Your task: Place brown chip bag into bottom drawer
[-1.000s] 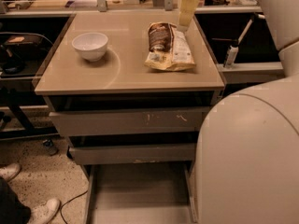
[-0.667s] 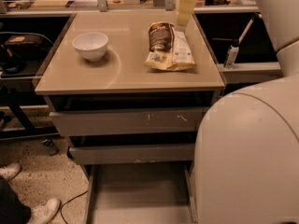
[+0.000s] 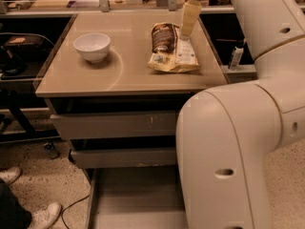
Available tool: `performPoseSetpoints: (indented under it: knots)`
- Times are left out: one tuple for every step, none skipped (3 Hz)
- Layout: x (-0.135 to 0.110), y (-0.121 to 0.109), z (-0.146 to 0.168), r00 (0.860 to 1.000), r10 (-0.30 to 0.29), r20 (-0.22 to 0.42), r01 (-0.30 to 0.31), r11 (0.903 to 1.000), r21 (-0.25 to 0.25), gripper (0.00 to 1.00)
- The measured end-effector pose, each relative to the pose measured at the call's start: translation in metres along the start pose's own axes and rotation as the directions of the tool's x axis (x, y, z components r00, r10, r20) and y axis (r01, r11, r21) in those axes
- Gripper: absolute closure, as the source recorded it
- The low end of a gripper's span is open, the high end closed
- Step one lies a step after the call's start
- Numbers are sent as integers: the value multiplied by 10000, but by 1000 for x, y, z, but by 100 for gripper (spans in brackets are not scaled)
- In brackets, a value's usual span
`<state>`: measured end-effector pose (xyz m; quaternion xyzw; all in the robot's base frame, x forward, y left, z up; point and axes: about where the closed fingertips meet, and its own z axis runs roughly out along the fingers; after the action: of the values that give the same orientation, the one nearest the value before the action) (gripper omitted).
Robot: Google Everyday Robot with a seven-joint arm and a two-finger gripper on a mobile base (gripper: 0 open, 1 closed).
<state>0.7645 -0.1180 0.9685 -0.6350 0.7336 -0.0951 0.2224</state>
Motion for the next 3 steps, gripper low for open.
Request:
performPoseSetpoints:
  knots:
    - [12,-2,36,9995,287,-123,-291,9991,-314,0]
    - [6,5,63,9994,334,-31,-336,9965,-764,0]
    - [-17,13,82,9997,-131,222,156,9929,-1176,0]
